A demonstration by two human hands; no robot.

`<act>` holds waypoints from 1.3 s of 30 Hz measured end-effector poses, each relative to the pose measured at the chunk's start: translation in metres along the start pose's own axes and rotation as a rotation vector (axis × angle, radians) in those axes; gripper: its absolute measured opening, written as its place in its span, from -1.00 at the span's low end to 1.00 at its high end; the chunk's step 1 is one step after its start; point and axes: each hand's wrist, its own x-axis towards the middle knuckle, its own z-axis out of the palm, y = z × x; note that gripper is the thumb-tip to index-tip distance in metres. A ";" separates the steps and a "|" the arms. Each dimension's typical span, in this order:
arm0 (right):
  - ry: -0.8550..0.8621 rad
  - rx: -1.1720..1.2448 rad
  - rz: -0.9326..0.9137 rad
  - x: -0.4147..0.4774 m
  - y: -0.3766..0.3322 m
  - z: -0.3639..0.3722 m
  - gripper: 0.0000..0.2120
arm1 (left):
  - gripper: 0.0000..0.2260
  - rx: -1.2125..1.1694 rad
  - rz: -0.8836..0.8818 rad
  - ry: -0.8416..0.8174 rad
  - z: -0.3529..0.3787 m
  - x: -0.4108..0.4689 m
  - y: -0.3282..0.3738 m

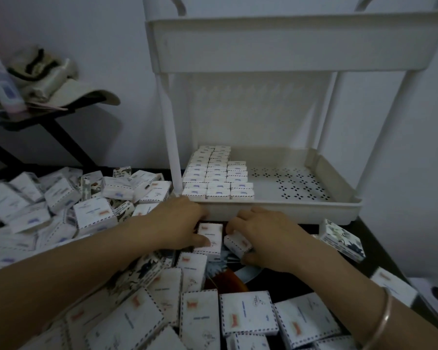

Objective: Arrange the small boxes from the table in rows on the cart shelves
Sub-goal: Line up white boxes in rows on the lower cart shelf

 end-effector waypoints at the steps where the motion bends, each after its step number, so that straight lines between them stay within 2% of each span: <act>1: 0.017 0.023 0.001 -0.001 0.001 -0.003 -0.47 | -0.69 0.004 -0.007 -0.027 0.000 0.000 0.000; 3: 0.073 0.098 0.032 -0.002 0.006 -0.010 -0.48 | -0.69 -0.026 -0.009 -0.058 0.001 0.001 0.000; 6: 0.149 0.175 0.103 -0.005 0.018 -0.015 -0.61 | -0.65 -0.124 -0.026 -0.021 -0.007 0.001 0.004; 8: 0.134 0.170 0.134 -0.006 0.026 -0.013 -0.68 | -0.56 -0.170 -0.035 0.018 -0.011 -0.001 0.006; 12: 0.043 0.211 0.156 -0.007 0.034 -0.015 -0.66 | -0.65 -0.271 -0.074 0.061 -0.021 -0.001 0.008; 14: -0.014 0.214 0.160 -0.008 0.037 -0.016 -0.61 | -0.70 -0.435 -0.132 0.067 -0.031 0.003 0.008; 17: -0.029 0.184 0.158 -0.009 0.038 -0.012 -0.59 | -0.71 -0.832 -0.214 0.131 -0.053 0.018 0.008; 19: 0.002 0.179 0.152 -0.008 0.039 -0.011 -0.58 | -0.72 -0.890 -0.228 0.239 -0.064 0.036 0.006; 22: 0.059 0.267 0.157 -0.008 0.043 -0.015 -0.59 | -0.74 -0.805 -0.246 0.417 -0.073 0.076 -0.007; 26: 0.215 0.561 0.200 -0.011 0.053 -0.026 -0.58 | -0.69 -1.053 -0.317 0.451 -0.073 0.134 -0.026; 31: 0.425 0.732 0.299 -0.013 0.075 -0.027 -0.56 | -0.69 -0.957 -0.325 0.511 -0.054 0.178 -0.038; 36: 0.424 0.760 0.351 -0.012 0.083 -0.012 -0.51 | -0.66 -0.777 -0.266 0.524 -0.032 0.193 -0.040; 39: 0.438 0.798 0.378 -0.010 0.084 -0.008 -0.57 | -0.59 -0.676 -0.246 0.531 -0.019 0.193 -0.037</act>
